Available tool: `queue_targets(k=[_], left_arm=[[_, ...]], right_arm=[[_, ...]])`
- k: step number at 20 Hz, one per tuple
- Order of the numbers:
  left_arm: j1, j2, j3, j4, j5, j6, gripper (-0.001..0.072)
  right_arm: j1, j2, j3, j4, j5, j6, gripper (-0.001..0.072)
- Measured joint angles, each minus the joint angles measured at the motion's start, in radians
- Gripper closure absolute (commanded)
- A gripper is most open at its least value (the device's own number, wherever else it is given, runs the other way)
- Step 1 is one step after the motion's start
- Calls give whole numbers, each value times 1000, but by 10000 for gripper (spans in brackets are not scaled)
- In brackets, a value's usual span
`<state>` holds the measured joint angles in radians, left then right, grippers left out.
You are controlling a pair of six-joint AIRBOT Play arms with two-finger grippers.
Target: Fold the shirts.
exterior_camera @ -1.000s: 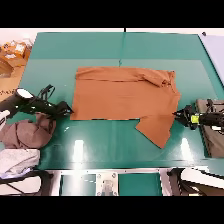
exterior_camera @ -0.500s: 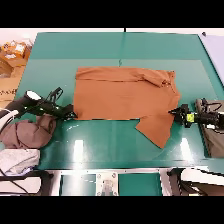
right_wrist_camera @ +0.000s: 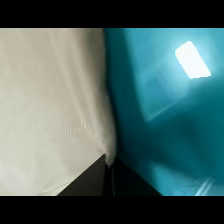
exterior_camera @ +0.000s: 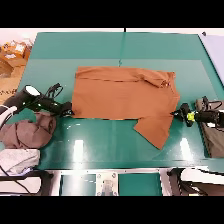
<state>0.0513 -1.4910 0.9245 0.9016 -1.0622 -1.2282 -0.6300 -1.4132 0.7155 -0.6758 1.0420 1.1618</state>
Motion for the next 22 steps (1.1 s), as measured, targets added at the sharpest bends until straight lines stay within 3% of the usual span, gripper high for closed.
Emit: queue_targets(k=[5, 12, 17, 22], left_arm=[[0, 45, 103, 33, -88, -2, 681], [0, 345, 586, 67, -195, -43, 680], [0, 531, 990, 77, -140, -37, 678], [0, 612, 1144, 153, -111, -35, 679]], right_arm=[[0, 60, 144, 4, 125, 9, 688], [-1, 380, 669, 10, 262, 116, 688], [-1, 584, 996, -17, 166, 182, 688], [-1, 699, 1103, -85, 65, 254, 687]])
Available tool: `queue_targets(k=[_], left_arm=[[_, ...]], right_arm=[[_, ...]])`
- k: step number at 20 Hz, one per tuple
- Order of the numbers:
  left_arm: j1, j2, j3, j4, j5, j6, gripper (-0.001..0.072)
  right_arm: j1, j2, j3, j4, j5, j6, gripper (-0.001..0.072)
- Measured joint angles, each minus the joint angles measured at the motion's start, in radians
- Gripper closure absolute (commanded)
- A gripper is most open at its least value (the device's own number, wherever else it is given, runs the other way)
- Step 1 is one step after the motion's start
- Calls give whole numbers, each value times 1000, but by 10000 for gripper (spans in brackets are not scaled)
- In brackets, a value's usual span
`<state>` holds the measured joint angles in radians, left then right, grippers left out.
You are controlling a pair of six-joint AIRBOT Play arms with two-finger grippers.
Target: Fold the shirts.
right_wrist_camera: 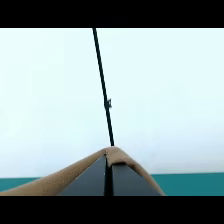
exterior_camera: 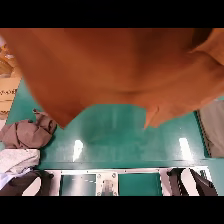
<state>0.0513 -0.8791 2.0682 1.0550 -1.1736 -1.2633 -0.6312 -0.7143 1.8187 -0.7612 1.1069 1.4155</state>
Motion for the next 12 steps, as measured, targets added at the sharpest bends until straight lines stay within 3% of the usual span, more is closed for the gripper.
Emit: queue_targets(k=[6, 12], left_arm=[[0, -73, -155, 37, -18, -14, 678], [-2, -365, -370, -76, 74, 54, 678]], right_arm=[[8, -62, -113, 14, -33, 11, 687], [132, -346, -365, 60, -153, -98, 688]])
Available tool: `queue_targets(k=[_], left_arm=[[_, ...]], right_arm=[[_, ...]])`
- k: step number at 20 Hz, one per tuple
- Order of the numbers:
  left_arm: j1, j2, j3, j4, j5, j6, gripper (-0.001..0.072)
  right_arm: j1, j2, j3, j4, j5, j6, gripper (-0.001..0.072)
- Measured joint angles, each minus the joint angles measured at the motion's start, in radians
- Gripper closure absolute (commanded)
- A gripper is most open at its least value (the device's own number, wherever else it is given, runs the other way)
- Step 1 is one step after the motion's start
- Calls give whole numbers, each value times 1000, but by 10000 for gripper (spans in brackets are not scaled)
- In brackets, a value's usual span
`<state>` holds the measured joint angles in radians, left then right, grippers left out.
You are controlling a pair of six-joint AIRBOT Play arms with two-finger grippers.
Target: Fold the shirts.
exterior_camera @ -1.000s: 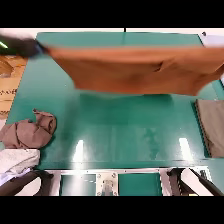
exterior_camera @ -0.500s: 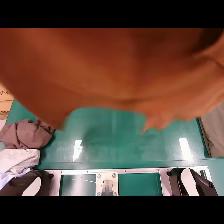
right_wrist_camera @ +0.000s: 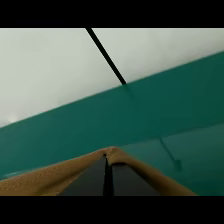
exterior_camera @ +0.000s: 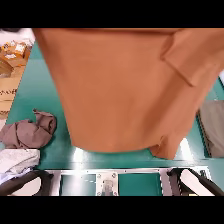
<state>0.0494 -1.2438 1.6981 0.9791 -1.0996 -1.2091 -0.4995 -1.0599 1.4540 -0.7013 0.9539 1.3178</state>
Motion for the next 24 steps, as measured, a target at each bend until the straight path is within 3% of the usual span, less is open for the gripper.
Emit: queue_targets(k=[4, 10, 18, 24], left_arm=[[-27, -249, -39, -64, 95, 66, 678], [-71, -520, -51, -90, 193, 94, 678], [-79, -659, -53, -68, 192, 76, 678], [-80, -710, -53, -69, 140, 40, 676]], right_arm=[[67, -282, -56, 7, -107, -50, 687], [87, -602, -54, 3, -181, -76, 688], [80, -698, -70, -181, -90, -75, 689], [80, -705, -74, -225, -74, -64, 687]])
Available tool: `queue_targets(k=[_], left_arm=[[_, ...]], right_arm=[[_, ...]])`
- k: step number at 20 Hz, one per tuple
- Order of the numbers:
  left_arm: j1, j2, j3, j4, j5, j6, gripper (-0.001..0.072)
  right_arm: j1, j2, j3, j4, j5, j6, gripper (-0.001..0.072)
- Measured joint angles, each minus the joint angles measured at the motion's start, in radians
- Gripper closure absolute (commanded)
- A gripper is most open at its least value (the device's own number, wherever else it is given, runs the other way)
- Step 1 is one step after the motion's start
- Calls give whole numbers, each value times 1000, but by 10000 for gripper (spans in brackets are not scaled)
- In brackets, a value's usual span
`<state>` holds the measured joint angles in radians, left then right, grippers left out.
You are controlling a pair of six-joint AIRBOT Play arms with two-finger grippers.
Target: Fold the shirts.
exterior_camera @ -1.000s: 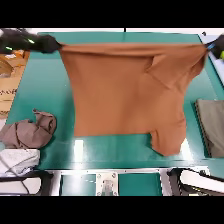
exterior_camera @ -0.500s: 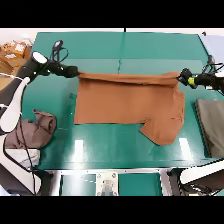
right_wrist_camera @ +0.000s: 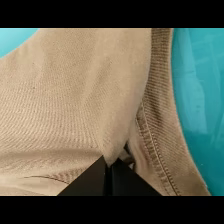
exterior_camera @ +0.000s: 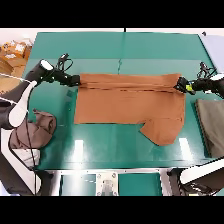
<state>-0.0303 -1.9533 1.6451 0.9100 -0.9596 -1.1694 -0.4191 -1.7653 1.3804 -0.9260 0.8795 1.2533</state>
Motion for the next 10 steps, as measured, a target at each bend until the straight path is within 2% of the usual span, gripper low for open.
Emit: queue_targets(k=[1, 2, 3, 5, 6, 7, 8, 9, 10], left_arm=[[0, -4, 0, -11, -8, -3, 675], [0, -5, 0, -25, -19, -4, 509], [0, -6, 3, -39, -38, -7, 257], [4, -7, 16, -58, -123, -33, 245], [8, -6, 29, -65, -182, -51, 245], [14, -6, 44, -70, -246, -75, 245], [23, -5, 61, -71, -319, -101, 246], [34, -4, 81, -74, -394, -134, 290], [46, -3, 98, -74, -469, -166, 509]], right_arm=[[0, 0, 0, 6, 0, 0, 687], [0, 0, 1, 12, 2, 0, 686], [0, 0, 3, 17, 4, 1, 669], [-3, 0, 17, 22, 19, 2, 483], [-7, 0, 27, 24, 32, 2, 473], [-13, 0, 42, 25, 49, 2, 475], [-21, 1, 60, 27, 76, 5, 543], [-33, 3, 78, 27, 105, 14, 655], [-48, 10, 93, 24, 135, 26, 687]])
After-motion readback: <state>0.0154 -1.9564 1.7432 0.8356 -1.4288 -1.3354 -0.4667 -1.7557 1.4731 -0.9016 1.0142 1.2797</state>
